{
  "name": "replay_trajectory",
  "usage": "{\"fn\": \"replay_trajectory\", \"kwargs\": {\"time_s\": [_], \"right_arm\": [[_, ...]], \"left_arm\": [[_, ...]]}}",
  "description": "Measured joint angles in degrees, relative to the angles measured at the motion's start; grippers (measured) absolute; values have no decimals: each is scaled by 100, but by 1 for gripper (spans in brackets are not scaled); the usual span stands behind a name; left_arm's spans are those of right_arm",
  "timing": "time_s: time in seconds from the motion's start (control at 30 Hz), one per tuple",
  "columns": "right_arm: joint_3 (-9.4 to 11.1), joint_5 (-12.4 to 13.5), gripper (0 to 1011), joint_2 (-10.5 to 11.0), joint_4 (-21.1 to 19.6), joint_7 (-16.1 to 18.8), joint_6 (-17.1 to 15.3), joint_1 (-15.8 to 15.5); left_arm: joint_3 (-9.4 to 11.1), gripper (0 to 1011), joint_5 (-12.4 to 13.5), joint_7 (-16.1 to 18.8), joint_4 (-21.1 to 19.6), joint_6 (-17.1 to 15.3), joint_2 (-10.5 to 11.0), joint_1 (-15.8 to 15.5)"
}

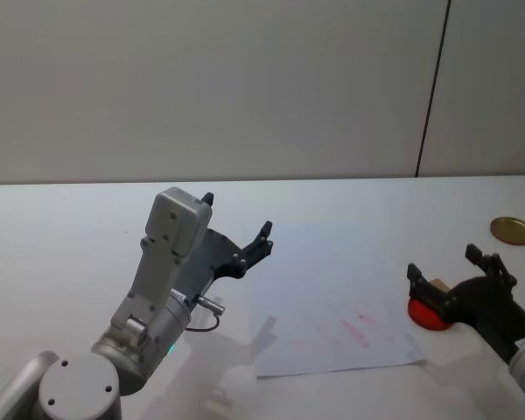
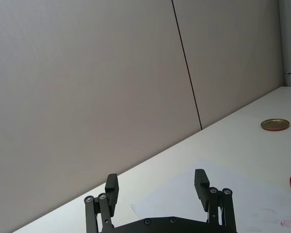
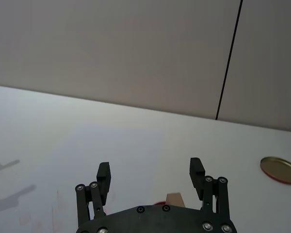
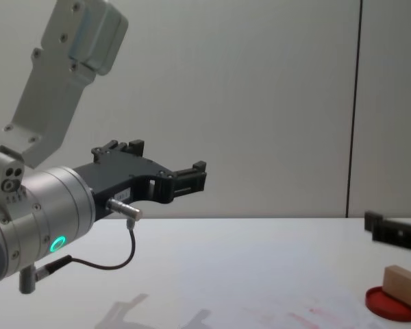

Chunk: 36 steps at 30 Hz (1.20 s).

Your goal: Use the one hand to pick up the stamp and affix it onto the A4 paper.

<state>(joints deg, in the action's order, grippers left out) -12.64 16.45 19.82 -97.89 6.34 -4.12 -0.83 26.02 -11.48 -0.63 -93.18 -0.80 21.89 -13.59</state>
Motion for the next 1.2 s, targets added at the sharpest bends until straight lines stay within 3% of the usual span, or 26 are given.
{"fn": "replay_trajectory", "kwargs": {"time_s": [0.53,1.2], "right_arm": [[-119,-177,1001,20,274,49,-40,-302],[-229,-561,1001,72,206,-279,793,-802]], "left_arm": [[0,993,0,0,0,0,0,0],[0,993,0,0,0,0,0,0]]}}
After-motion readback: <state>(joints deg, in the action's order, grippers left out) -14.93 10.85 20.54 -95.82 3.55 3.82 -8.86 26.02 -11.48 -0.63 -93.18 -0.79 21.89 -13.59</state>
